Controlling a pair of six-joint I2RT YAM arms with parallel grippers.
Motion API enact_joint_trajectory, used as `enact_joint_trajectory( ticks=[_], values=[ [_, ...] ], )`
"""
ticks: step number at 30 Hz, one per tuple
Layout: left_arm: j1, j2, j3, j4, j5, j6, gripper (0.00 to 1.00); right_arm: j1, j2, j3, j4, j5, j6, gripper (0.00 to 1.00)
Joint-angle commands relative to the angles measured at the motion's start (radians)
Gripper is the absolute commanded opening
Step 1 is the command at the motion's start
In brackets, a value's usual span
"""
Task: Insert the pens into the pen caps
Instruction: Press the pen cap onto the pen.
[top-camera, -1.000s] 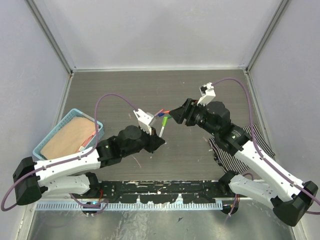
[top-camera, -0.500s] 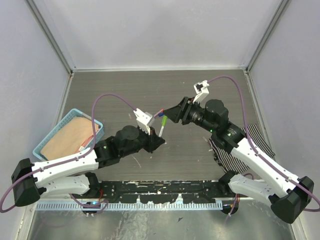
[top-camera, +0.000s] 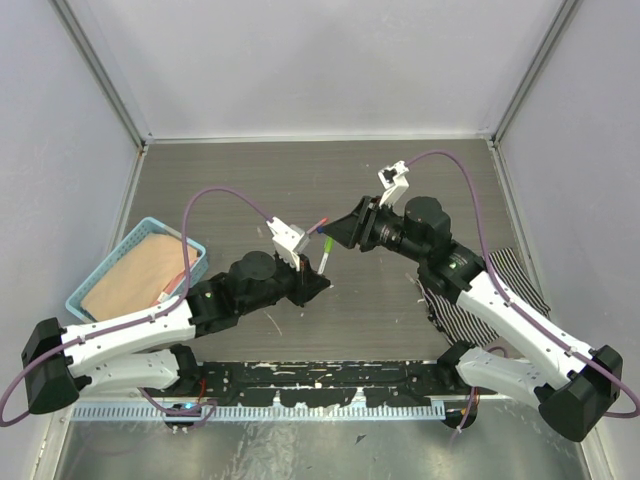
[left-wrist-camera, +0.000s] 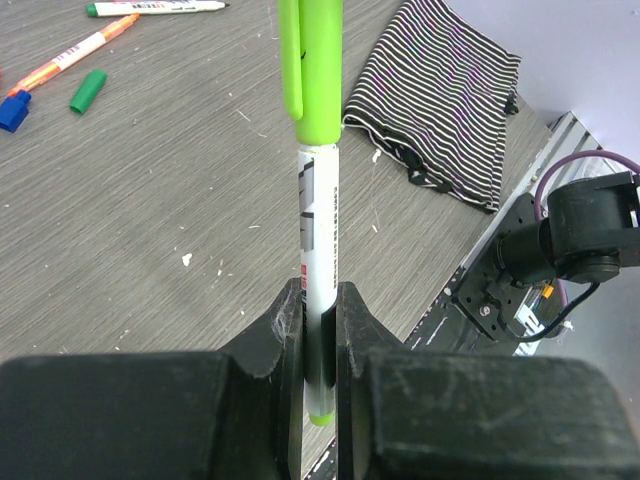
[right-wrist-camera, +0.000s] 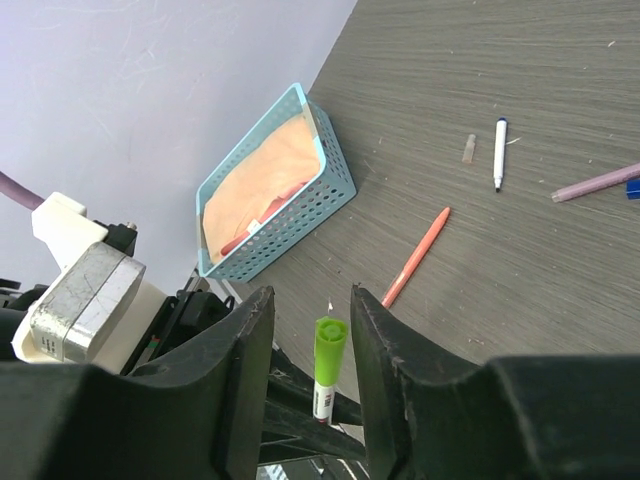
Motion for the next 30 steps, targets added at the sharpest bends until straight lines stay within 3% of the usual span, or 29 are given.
enact_joint_trajectory(
  ticks=[1,19,30],
  values=[
    [0.001,-0.012,0.01,0.039,0.007,0.016,0.0,0.001,-0.014,0.021,0.058,-0.039,-0.017,0.41],
    [0.001,-0.028,0.023,0.03,0.008,0.015,0.0,0.012,0.008,0.014,0.039,-0.062,-0.029,0.39],
    [0.001,-0.025,0.025,0.028,0.007,0.012,0.0,0.014,0.007,-0.002,0.043,-0.057,-0.029,0.31]
  ],
)
